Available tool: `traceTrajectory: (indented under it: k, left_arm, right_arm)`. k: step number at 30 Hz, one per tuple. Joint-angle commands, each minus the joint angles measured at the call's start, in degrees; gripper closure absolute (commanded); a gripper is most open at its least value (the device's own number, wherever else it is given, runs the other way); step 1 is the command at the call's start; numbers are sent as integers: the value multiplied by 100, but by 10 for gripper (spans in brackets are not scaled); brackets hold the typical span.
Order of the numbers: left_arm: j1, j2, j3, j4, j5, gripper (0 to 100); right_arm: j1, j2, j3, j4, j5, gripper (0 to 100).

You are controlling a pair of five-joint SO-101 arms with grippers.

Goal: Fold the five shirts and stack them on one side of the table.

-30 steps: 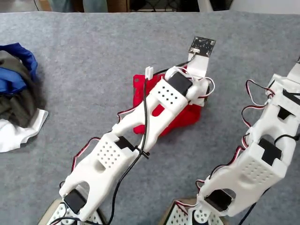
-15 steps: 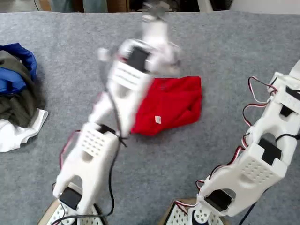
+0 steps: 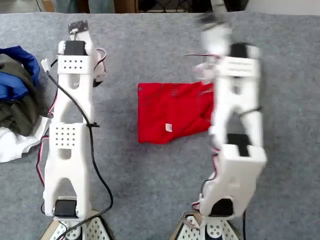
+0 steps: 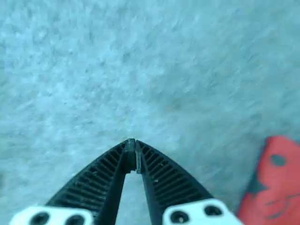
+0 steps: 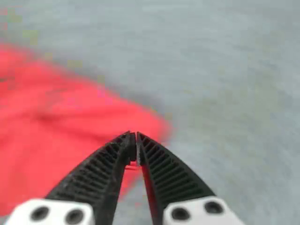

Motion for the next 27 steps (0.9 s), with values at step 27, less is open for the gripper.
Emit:
traceTrajectory:
  k: [27]
  left_arm:
    - [-215,-1222,2782,-1662,-527,970]
  right_arm:
    - [-1240,3442,-4233,2242,132,984]
